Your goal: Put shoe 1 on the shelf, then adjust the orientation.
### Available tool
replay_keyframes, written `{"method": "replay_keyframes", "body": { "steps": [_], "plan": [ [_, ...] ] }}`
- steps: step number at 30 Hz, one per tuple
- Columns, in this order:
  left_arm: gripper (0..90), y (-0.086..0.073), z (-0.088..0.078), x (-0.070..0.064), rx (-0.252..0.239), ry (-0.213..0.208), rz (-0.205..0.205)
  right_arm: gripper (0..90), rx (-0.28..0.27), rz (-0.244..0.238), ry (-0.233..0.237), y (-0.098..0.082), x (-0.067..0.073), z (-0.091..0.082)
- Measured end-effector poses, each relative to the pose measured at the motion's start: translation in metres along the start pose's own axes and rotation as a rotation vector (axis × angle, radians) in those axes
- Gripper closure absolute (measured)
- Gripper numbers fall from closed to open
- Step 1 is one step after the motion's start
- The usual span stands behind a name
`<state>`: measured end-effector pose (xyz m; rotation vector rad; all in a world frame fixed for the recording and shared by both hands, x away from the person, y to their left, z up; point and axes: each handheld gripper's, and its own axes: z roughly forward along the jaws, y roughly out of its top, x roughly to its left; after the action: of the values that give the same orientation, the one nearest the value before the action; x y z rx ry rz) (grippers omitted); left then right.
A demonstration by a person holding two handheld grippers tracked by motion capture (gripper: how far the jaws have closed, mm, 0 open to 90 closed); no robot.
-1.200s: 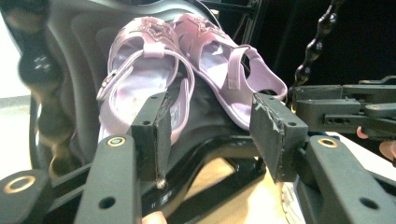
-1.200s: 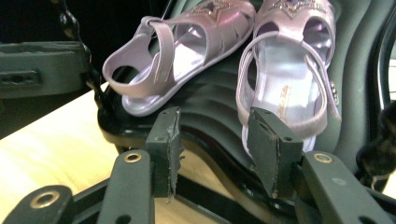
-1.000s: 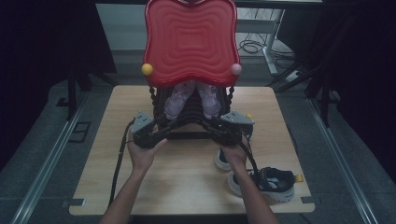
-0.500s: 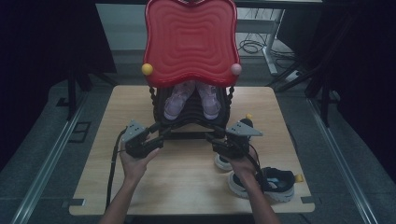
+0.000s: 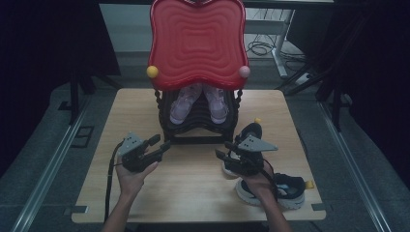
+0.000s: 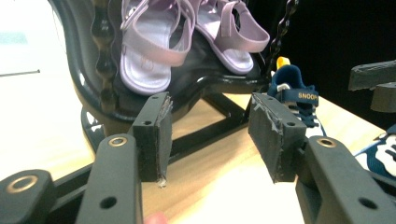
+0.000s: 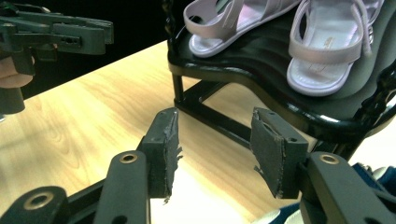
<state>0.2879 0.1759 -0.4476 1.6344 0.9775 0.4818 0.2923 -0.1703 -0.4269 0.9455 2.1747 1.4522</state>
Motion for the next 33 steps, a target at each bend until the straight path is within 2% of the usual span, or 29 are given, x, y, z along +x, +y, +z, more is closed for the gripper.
{"method": "replay_keyframes", "body": {
  "steps": [4, 10, 14, 20, 27, 33],
  "plan": [
    [49.8, -0.008, -0.004, 0.002, 0.019, -0.010, -0.018, 55.2, 0.007, 0.005, 0.024, -0.005, 0.003, -0.006],
    [49.8, -0.016, -0.009, 0.002, 0.051, -0.015, -0.017, 59.0, 0.019, -0.018, 0.044, -0.009, 0.006, -0.012],
    [49.8, -0.021, -0.015, 0.003, 0.070, -0.001, -0.013, 60.6, 0.036, -0.012, 0.061, -0.015, 0.008, -0.013],
    [50.0, -0.022, -0.021, 0.007, 0.071, -0.004, -0.024, 61.2, 0.046, -0.021, 0.075, -0.016, 0.014, -0.012],
    [48.6, -0.020, -0.024, 0.003, 0.071, -0.017, -0.011, 60.8, 0.050, -0.031, 0.068, -0.017, 0.014, -0.014],
    [47.5, -0.022, -0.018, 0.001, 0.095, -0.029, -0.009, 61.2, 0.056, -0.028, 0.058, -0.021, 0.011, -0.018]
  ]
}}
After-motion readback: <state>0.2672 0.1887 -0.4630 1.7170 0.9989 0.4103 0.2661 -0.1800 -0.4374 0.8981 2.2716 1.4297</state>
